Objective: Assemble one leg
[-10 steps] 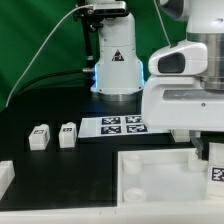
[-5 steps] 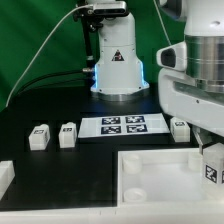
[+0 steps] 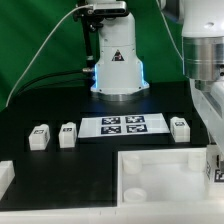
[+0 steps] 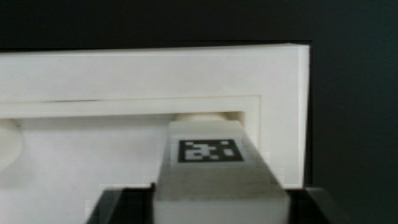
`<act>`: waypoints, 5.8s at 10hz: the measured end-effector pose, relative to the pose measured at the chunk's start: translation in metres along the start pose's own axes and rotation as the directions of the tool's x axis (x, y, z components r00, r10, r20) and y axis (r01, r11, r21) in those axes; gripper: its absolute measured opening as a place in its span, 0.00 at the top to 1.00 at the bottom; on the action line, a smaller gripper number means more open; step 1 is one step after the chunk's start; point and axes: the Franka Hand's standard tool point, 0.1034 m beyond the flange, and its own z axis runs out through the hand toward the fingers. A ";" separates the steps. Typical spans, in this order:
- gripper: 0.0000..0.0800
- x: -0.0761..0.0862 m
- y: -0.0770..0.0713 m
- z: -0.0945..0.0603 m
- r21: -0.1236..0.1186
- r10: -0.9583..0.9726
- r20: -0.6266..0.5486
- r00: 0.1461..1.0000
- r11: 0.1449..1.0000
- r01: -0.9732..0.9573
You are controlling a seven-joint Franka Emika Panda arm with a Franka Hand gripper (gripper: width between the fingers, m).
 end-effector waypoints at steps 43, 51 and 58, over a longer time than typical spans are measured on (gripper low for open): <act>0.19 -0.001 0.004 0.010 0.053 -0.790 0.014 0.613 0.613 0.788; 0.54 0.013 0.003 0.007 -0.009 -0.978 -0.001 0.210 0.210 0.978; 0.64 0.002 0.000 0.009 0.003 -0.323 0.065 0.944 0.946 0.324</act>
Offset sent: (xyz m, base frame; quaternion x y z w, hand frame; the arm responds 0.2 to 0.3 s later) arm -0.0064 0.0082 -0.0013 -0.0156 0.0535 -0.4662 0.8829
